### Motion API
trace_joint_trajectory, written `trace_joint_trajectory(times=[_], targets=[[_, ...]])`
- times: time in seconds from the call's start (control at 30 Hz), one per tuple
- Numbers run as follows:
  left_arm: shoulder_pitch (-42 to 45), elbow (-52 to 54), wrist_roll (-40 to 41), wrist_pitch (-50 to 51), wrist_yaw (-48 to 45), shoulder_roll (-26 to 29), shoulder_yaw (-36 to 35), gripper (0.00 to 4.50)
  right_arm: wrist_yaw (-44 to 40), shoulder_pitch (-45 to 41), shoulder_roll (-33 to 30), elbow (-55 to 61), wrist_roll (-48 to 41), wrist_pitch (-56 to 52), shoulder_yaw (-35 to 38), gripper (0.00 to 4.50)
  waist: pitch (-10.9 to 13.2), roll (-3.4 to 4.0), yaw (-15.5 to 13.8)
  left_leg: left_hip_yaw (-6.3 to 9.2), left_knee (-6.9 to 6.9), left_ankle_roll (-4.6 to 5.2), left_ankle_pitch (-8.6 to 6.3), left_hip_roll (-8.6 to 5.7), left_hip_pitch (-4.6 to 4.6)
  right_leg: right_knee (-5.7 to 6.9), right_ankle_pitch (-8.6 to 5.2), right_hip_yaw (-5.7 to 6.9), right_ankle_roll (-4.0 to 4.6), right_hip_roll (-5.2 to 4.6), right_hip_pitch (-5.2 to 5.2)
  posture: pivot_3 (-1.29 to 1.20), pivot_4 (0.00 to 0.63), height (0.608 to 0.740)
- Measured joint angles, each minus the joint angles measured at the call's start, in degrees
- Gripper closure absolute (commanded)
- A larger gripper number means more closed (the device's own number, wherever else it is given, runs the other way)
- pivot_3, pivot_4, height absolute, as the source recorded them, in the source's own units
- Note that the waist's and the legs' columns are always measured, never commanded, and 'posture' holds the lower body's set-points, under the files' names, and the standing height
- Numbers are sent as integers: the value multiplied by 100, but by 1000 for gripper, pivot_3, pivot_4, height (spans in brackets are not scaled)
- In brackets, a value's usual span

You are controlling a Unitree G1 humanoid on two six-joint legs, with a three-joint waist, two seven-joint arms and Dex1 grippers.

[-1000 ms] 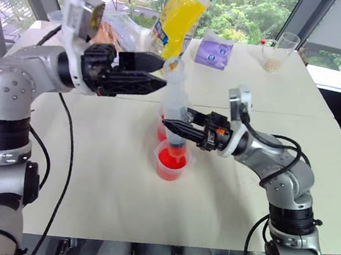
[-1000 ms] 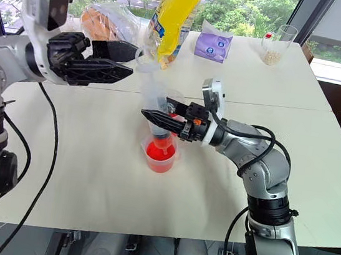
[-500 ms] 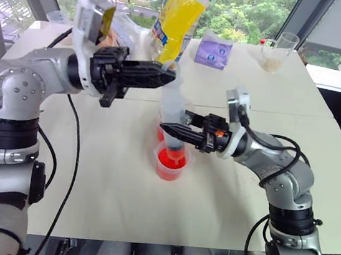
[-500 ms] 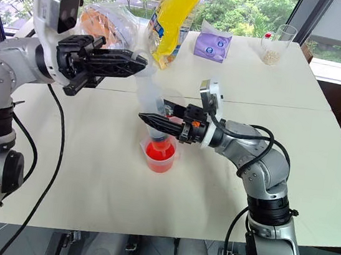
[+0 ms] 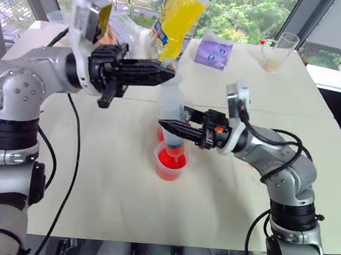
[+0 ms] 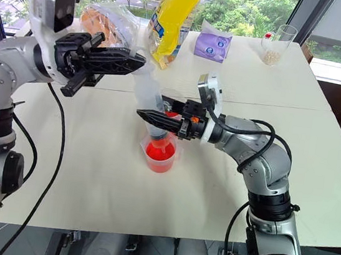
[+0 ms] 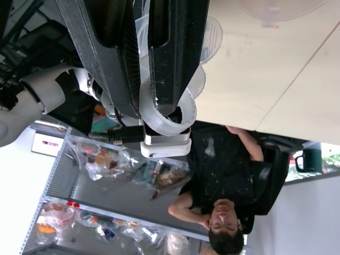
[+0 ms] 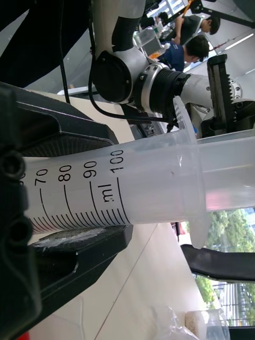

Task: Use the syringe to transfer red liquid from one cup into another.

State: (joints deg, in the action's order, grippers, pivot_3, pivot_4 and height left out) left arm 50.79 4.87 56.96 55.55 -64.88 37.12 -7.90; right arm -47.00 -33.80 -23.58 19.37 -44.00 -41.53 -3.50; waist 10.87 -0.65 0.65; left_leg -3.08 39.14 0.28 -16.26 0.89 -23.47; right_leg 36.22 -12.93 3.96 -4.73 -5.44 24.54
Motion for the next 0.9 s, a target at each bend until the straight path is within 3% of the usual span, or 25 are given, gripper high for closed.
trace_joint_trajectory(times=[0.9], targets=[[-350,256,-16,-106,0,5,43,4478,347,-166,-40,118,-497,-449,42,3092,0,0,0,0,0,0,0,0,0,0,0,0,0,0,0,0,150,740]])
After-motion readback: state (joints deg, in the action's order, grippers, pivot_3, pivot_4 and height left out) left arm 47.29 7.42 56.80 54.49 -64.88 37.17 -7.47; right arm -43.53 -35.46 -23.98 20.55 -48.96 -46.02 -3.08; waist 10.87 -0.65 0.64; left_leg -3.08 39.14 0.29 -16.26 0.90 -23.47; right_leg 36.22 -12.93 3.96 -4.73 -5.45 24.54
